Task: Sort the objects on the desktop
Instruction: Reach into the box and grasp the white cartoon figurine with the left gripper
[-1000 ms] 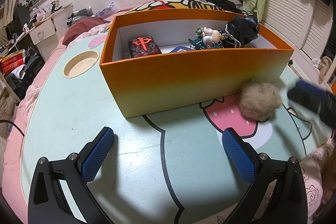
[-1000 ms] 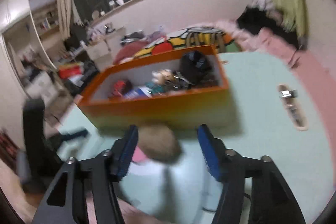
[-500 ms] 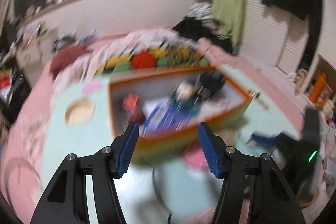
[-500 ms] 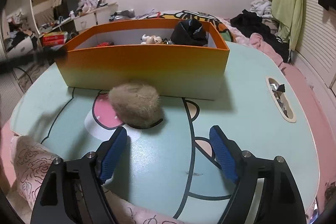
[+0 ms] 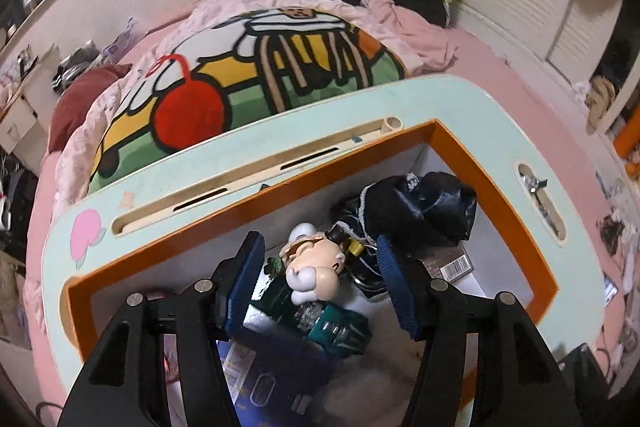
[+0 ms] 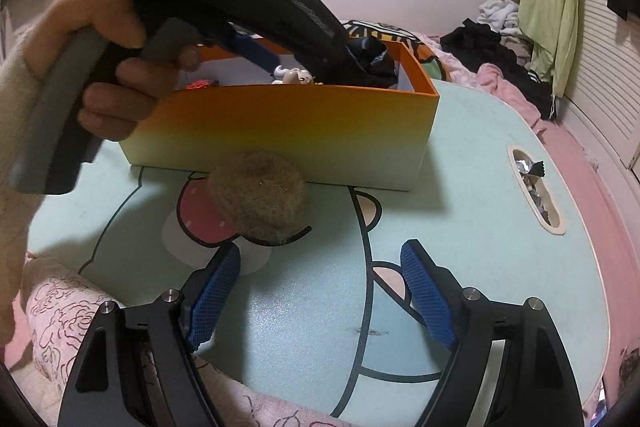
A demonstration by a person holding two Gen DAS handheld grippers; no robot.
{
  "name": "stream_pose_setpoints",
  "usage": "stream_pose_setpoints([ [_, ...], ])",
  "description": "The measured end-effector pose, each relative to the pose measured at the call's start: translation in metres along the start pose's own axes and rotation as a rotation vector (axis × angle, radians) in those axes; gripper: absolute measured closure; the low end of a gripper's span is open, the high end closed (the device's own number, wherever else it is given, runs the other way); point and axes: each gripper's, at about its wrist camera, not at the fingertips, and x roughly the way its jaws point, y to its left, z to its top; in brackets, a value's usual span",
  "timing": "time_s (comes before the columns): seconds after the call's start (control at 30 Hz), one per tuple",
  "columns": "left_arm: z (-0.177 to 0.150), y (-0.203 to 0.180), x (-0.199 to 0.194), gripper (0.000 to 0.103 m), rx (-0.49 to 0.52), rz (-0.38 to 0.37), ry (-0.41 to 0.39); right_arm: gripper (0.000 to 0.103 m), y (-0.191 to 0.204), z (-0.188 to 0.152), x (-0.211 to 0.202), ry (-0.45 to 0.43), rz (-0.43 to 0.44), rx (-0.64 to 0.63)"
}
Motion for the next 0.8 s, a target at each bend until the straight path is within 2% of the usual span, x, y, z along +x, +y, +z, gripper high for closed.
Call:
stream_pose_setpoints([
  [0.03,0.001,0.001,0.003,0.055,0.007,-0.006,0.018,0.02,0.001,-0.001,-0.001,0.0,0.0,0.0],
  [0.17,0.005,0.011,0.007,0.055,0.006,-0.065,0.084,0.02,0.0,-0.001,-0.001,0.0,0.0,0.0],
  [0.27,0.003,0.014,0.019,0.06,0.027,-0.077,0.186,0.02,0.0,-0.001,-0.001,0.0,0.001,0.001],
  [0.4,0.0,0.011,0.017,0.061,0.037,-0.078,0.176,0.02,0.001,0.001,0.0,-0.001,0.001,0.001],
  [0.47,-0.002,0.011,0.008,0.062,0.036,-0.082,0.121,0.02,0.002,0.001,0.0,-0.001,0.001,-0.001],
  [0.7,-0.017,0.027,-0.069,0.065,-0.028,-0.202,-0.204,0.019,0.001,0.0,0.0,-0.001,0.001,-0.001],
  [0.8,-0.025,0.037,-0.1,0.065,-0.082,-0.231,-0.282,0.019,0.001,0.0,0.0,-0.001,0.001,-0.001],
])
